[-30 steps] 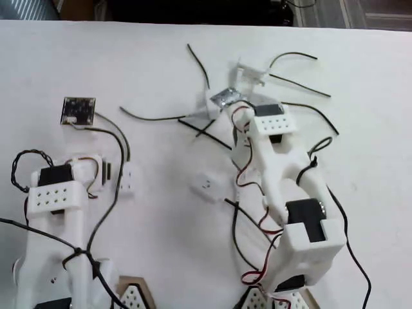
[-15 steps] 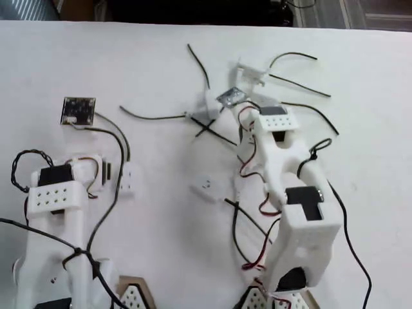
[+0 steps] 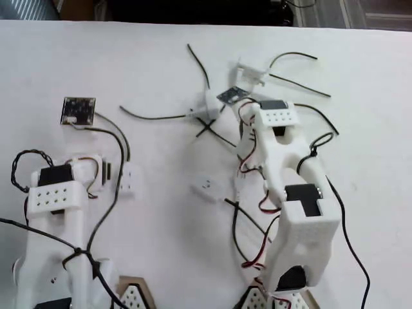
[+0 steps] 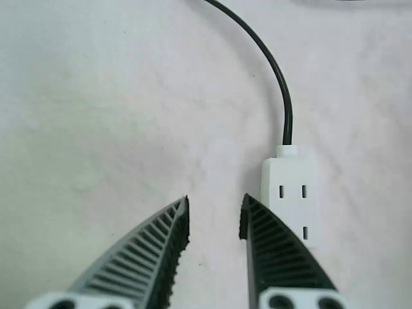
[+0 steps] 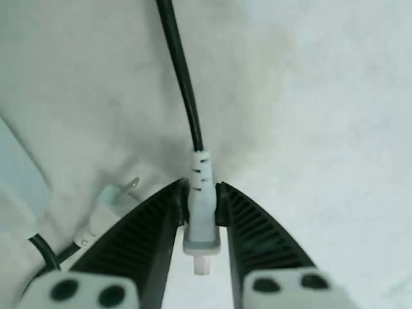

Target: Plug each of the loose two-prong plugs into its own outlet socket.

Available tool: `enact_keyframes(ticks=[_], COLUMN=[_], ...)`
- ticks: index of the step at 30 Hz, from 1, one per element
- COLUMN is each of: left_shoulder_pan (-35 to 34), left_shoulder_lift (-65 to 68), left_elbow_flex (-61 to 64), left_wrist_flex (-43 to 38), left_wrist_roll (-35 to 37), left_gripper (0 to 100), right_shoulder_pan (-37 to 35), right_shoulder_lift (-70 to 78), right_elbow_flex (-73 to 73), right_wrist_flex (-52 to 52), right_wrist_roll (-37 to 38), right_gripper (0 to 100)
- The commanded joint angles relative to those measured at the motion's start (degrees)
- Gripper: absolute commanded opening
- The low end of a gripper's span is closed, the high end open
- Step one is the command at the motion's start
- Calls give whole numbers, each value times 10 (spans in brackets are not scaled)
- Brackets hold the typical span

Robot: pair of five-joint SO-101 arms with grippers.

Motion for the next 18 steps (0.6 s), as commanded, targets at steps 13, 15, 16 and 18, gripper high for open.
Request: enact_keyframes(ticks=[13, 15, 16, 18], left_shoulder_pan=[-7, -7, -7, -7], left_shoulder_lift=[-15, -15, -15, -15], left_elbow_flex=[0, 0, 0, 0], left_wrist_flex=[-12, -12, -12, -12], left_wrist_roll=[1, 1, 1, 1], left_gripper=[142, 142, 142, 142], right_shoulder_pan=[5, 3, 2, 1], right_shoulder_lift=[0, 0, 4, 13], right_elbow_flex=[-33, -33, -33, -36], right_wrist_flex=[38, 36, 32, 28], right_wrist_roll=[4, 4, 4, 4], right_gripper=[88, 46, 26, 17])
